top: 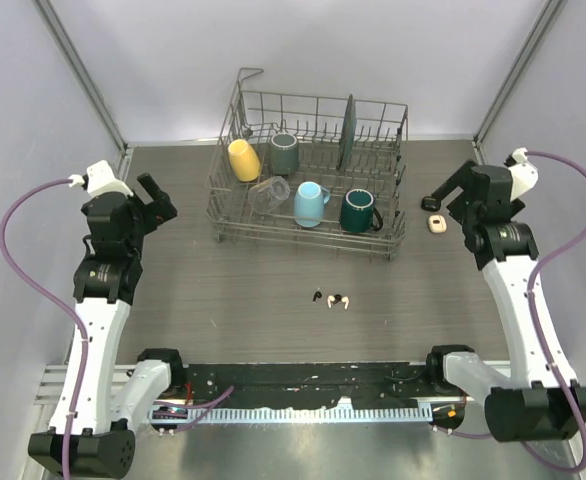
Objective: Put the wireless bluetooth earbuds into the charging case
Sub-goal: Pick up the charging case at the center of the board.
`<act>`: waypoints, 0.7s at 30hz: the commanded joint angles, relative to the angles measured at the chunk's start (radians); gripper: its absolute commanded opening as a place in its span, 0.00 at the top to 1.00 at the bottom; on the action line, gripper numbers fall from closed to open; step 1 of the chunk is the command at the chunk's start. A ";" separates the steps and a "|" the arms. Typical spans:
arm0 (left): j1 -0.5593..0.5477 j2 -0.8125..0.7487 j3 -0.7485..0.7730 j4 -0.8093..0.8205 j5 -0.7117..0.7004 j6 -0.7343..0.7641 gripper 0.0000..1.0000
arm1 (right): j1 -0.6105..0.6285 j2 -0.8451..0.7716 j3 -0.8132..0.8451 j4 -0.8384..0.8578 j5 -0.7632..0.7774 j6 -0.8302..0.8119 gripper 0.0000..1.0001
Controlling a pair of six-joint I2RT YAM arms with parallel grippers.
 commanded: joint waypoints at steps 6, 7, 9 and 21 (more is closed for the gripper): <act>0.003 -0.079 -0.031 -0.107 0.319 0.015 0.00 | -0.002 -0.466 -0.257 0.215 -0.131 -0.251 0.00; 0.003 -0.087 -0.029 -0.153 0.278 -0.041 0.00 | -0.001 -0.502 -0.269 0.204 -0.131 -0.250 0.00; 0.003 -0.101 -0.047 -0.186 0.241 -0.091 0.00 | -0.001 -0.531 -0.239 0.133 -0.090 -0.249 0.01; 0.003 -0.118 -0.022 -0.379 0.250 0.057 0.00 | -0.002 -0.214 -0.118 -0.086 -0.010 -0.379 0.02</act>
